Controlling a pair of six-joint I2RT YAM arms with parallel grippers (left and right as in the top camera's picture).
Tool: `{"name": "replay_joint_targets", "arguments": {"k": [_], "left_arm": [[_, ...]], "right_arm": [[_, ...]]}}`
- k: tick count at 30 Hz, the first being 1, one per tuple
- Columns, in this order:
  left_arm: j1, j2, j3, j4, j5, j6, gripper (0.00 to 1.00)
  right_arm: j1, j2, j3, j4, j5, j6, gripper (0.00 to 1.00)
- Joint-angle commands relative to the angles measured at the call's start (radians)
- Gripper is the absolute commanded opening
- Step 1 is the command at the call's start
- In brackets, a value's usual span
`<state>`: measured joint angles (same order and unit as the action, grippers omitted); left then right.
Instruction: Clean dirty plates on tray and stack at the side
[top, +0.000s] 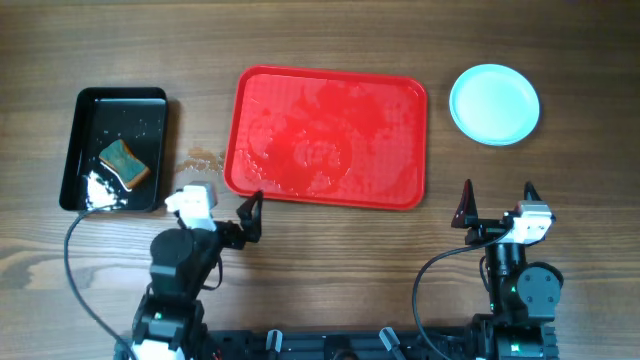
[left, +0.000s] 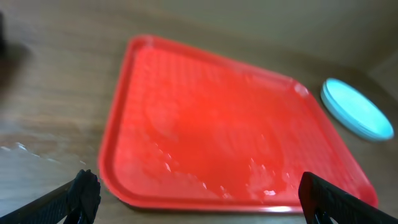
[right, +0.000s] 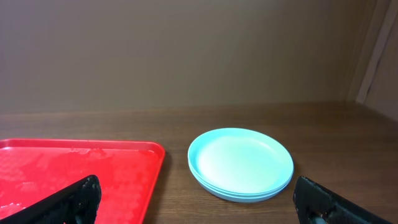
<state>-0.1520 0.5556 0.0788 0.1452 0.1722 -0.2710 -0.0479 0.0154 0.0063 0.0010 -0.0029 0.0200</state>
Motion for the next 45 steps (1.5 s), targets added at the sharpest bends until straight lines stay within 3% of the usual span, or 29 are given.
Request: {"name": "replay_joint_targets", "arguments": {"k": [1,7,11,17,25,36,45], "left_arm": [[0.056,-0.126,-0.041,0.013,-0.025,0.006,1.0],[0.105,-0.266,-0.073,-0.011,-0.029,0.014,1.0],[0.107,-0.343,-0.073,-0.03,-0.029,0.086,1.0],[0.106,-0.447,-0.073,-0.213,-0.063,0.111,1.0],[0.106,-0.546,-0.073,-0.219,-0.097,0.112,1.0],[0.106,-0.553,-0.073,-0.223,-0.128,0.112,1.0],[0.106,-0.553,-0.073,-0.222,-0.098,0.268,1.0]], "right_arm": [[-0.006,-0.011,-0.001,0.005,0.002,-0.017,1.0],[-0.006,-0.011,-0.001,0.005,0.002,-0.018,1.0],[-0.006,-0.011,-0.001,0.005,0.002,-0.018,1.0],[-0.006,-0.011,-0.001,0.005,0.002,-0.017,1.0],[-0.006,-0.011,-0.001,0.005,0.002,-0.018,1.0],[-0.006,-0.011,-0.001,0.005,0.002,-0.017,1.0],[-0.006,-0.011,-0.001,0.005,0.002,-0.018,1.0]]}}
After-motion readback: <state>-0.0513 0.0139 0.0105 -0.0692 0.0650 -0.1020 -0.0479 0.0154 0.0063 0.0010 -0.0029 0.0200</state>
